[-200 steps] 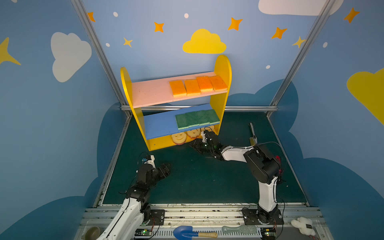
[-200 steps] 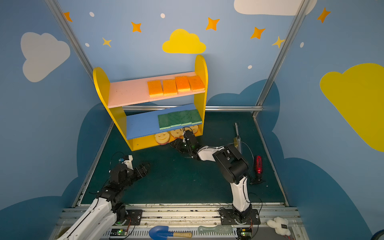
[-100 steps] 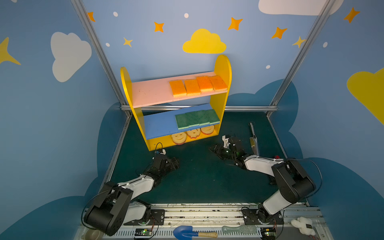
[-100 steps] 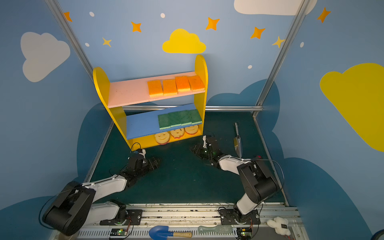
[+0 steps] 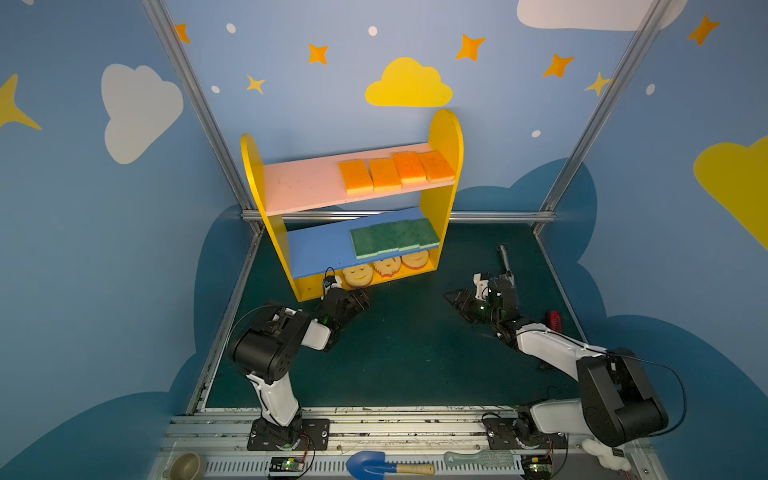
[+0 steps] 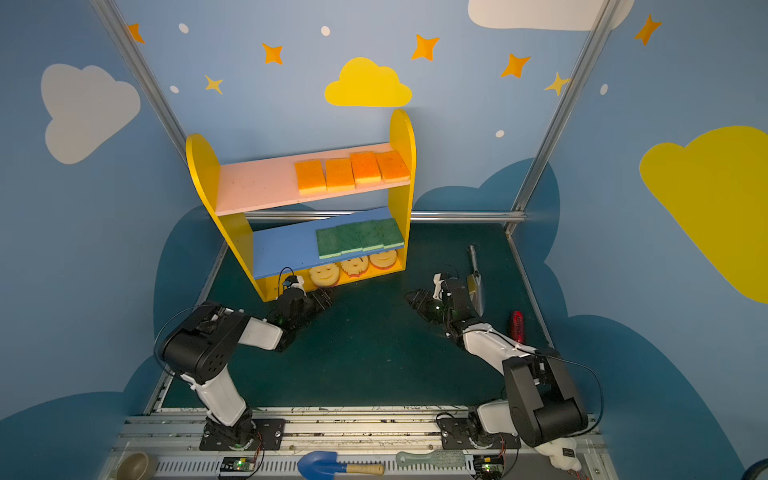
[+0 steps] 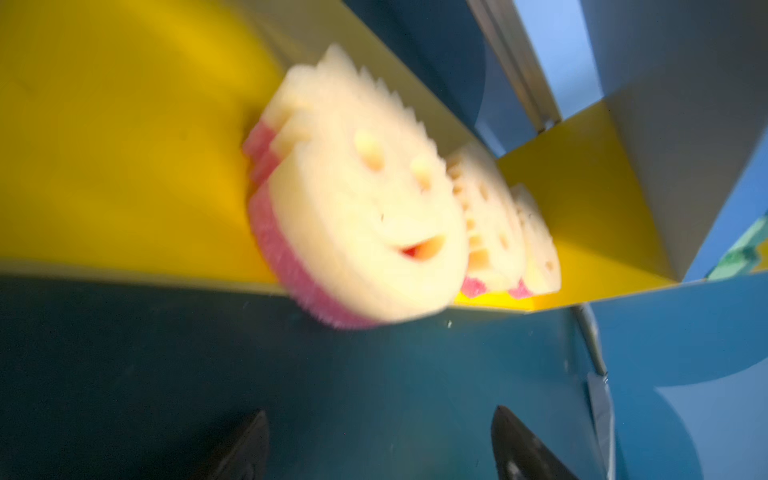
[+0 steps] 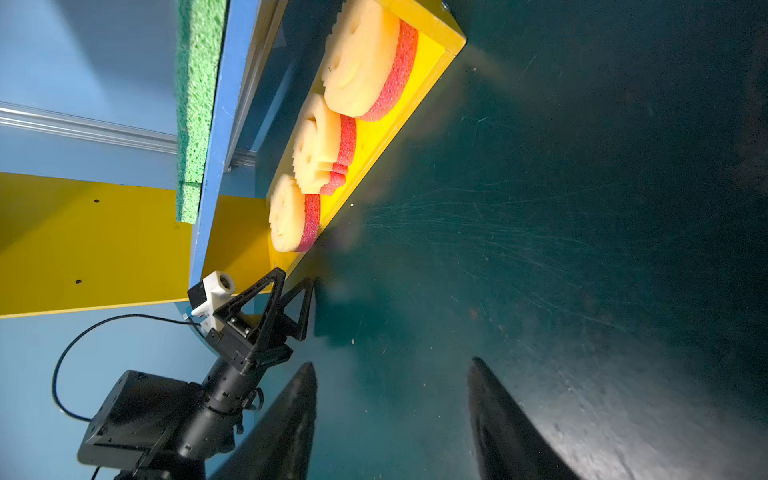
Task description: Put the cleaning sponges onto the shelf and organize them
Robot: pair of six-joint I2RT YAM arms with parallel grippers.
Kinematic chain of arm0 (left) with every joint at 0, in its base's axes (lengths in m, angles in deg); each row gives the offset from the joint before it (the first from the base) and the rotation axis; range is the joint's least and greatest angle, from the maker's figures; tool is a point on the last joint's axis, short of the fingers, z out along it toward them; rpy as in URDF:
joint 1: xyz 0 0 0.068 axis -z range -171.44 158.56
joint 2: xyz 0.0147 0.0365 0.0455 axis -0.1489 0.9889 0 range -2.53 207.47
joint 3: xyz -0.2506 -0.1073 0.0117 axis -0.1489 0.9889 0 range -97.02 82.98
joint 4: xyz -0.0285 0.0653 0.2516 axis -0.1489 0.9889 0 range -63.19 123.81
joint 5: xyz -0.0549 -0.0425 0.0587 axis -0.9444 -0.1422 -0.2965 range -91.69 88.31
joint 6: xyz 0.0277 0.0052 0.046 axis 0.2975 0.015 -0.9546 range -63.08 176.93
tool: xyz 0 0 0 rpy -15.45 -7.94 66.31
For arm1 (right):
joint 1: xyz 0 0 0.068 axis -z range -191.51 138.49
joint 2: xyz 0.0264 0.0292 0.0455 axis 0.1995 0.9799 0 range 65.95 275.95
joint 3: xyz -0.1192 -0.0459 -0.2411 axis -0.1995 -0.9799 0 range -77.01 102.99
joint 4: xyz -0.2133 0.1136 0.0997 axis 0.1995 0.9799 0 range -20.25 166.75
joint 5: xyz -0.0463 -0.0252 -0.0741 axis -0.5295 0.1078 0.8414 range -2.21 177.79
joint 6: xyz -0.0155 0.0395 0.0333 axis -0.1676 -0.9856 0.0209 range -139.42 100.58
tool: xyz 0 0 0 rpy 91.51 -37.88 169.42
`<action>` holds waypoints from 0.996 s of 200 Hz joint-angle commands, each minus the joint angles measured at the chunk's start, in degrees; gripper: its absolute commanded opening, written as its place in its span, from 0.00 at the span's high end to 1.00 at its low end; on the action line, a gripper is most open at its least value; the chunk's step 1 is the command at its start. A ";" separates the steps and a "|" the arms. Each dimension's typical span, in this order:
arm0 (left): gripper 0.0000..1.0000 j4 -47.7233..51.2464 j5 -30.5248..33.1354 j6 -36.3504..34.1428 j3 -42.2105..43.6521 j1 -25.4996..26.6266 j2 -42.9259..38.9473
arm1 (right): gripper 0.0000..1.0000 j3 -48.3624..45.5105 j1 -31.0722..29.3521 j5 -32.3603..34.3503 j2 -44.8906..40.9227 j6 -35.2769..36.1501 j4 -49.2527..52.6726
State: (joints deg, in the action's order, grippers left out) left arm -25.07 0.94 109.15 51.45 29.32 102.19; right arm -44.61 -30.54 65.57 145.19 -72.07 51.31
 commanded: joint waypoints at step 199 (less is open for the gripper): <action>0.74 -7.96 2.04 3.11 -7.93 -2.21 13.68 | 0.57 0.34 2.24 -6.14 9.62 -3.53 -5.42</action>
State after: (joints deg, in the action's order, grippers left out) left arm -35.39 2.23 113.55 45.13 28.14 114.00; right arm -44.85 -28.48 59.82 154.22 -76.02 46.39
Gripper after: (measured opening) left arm 0.253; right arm 0.430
